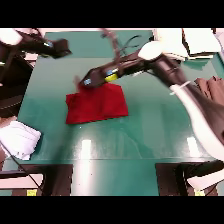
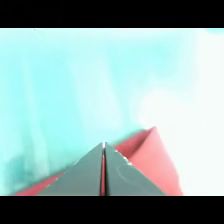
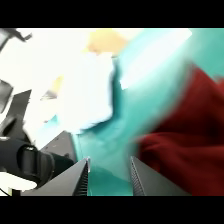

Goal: Fold the shirts.

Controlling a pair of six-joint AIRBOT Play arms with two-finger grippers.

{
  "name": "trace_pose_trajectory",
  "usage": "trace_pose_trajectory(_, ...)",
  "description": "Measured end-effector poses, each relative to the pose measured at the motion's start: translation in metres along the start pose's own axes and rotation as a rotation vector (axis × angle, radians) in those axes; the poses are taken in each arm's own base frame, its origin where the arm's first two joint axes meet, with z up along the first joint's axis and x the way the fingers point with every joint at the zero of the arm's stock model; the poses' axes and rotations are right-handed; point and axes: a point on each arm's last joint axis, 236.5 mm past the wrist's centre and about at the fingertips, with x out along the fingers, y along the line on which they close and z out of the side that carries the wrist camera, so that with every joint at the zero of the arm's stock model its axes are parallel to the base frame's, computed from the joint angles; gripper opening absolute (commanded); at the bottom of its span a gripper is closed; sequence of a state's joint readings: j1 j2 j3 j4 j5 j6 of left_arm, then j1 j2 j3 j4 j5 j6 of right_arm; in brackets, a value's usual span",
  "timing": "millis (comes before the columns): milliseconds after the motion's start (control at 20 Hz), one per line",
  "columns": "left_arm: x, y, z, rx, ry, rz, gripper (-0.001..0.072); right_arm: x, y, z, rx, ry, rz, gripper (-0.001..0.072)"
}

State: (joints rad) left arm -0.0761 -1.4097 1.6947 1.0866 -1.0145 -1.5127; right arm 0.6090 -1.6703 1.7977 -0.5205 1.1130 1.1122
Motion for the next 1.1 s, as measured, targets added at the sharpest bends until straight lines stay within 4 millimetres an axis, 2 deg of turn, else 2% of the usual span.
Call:
trace_pose_trajectory(100, -0.026, 0.007, 0.012, 0.012, -0.044, 0.031, 0.0026, 0.016, -0.002, 0.000, -0.057, 0.023, -0.019, 0.0313)
trace_pose_trajectory(200, -0.038, 0.011, 0.013, 0.022, -0.048, 0.049, 0.0026, 0.013, -0.019, -0.009, -0.078, 0.073, -0.079, 0.0313)
trace_pose_trajectory(300, -0.043, 0.012, 0.012, 0.038, -0.041, 0.058, 0.0026, -0.007, -0.053, -0.020, -0.044, 0.112, -0.175, 0.0313)
trace_pose_trajectory(400, -0.047, 0.013, 0.010, 0.046, -0.031, 0.063, 0.0026, -0.039, -0.097, -0.040, 0.054, 0.142, -0.277, 0.0315)
trace_pose_trajectory(450, -0.047, 0.013, 0.008, 0.049, -0.026, 0.065, 0.0026, -0.057, -0.120, -0.053, 0.116, 0.151, -0.326, 0.0399)
trace_pose_trajectory(500, -0.048, 0.014, 0.007, 0.051, -0.021, 0.066, 0.0026, -0.075, -0.146, -0.072, 0.196, 0.164, -0.374, 0.0580)
trace_pose_trajectory(600, -0.048, 0.014, 0.005, 0.051, -0.013, 0.064, 0.0026, -0.104, -0.188, -0.110, 0.362, 0.177, -0.443, 0.0603)
trace_pose_trajectory(700, -0.048, 0.013, 0.004, 0.058, -0.008, 0.062, 0.0026, -0.118, -0.219, -0.147, 0.514, 0.188, -0.470, 0.0590)
trace_pose_trajectory(850, -0.048, 0.013, 0.003, 0.068, -0.003, 0.060, 0.0026, -0.109, -0.242, -0.176, 0.683, 0.160, -0.429, 0.0567)
trace_pose_trajectory(1000, -0.048, 0.012, 0.002, 0.072, 0.000, 0.056, 0.0026, -0.078, -0.248, -0.181, 0.766, 0.115, -0.351, 0.0567)
trace_pose_trajectory(1050, -0.048, 0.011, 0.002, 0.072, 0.000, 0.054, 0.0026, -0.065, -0.247, -0.179, 0.781, 0.106, -0.321, 0.0541)
trace_pose_trajectory(1100, -0.048, 0.011, 0.002, 0.072, 0.000, 0.053, 0.0026, -0.052, -0.246, -0.177, 0.782, 0.105, -0.301, 0.0457)
